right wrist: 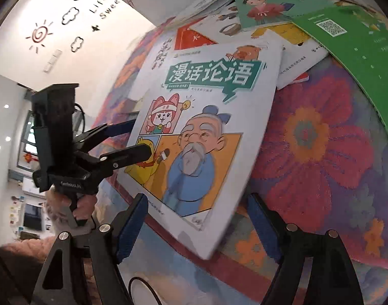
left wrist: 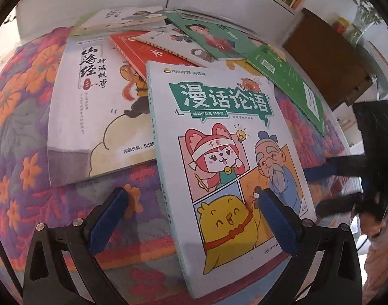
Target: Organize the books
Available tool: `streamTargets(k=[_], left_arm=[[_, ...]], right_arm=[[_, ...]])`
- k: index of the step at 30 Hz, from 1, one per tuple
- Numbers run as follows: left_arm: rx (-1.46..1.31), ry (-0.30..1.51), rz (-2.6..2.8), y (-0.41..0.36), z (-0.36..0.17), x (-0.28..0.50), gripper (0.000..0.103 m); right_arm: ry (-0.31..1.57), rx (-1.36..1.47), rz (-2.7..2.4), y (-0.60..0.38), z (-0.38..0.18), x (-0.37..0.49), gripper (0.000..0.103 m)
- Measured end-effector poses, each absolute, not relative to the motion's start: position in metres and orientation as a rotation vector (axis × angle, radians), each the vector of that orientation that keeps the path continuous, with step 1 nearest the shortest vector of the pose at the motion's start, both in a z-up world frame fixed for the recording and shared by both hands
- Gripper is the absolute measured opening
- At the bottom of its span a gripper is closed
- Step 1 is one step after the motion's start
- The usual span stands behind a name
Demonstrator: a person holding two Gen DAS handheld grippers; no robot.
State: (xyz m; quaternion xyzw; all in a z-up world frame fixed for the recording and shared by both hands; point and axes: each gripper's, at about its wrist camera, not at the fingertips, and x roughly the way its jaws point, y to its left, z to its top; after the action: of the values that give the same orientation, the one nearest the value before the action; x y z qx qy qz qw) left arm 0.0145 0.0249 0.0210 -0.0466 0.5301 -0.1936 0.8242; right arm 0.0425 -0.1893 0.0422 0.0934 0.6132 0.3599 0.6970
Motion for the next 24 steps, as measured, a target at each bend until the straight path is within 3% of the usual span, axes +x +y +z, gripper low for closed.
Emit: streamTargets(k=[4, 7, 13, 14, 15, 22, 24], left_arm=[[-0.008, 1.111, -0.417, 0.013, 0.019, 0.019, 0.102], [0.005, 1.114, -0.407, 0.010, 0.019, 0.022, 0.102], [-0.159, 1.121, -0.450, 0.030, 0.023, 0.026, 0.099], [-0.186, 1.125, -0.454, 0.032, 0.024, 0.027, 0.093], [-0.204, 1.124, -0.482, 0.034, 0.027, 0.027, 0.079], [-0.289, 1.136, -0.460, 0.046, 0.025, 0.029, 0.058], [-0.339, 1.147, -0.451, 0.058, 0.022, 0.031, 0.040]], right_arm=[[1.430, 0.533, 0.921, -0.221, 0.021, 0.072, 0.078], [1.513, 0.593, 0.935, -0.233, 0.008, 0.088, 0.047], [1.505, 0.599, 0.970, -0.238, -0.003, 0.099, 0.011], [1.496, 0.596, 0.971, -0.240, -0.005, 0.100, 0.008], [1.482, 0.614, 0.980, -0.239, -0.007, 0.102, 0.008], [1.454, 0.618, 0.957, -0.234, -0.009, 0.103, 0.007], [1.450, 0.614, 0.955, -0.238, -0.007, 0.100, 0.007]])
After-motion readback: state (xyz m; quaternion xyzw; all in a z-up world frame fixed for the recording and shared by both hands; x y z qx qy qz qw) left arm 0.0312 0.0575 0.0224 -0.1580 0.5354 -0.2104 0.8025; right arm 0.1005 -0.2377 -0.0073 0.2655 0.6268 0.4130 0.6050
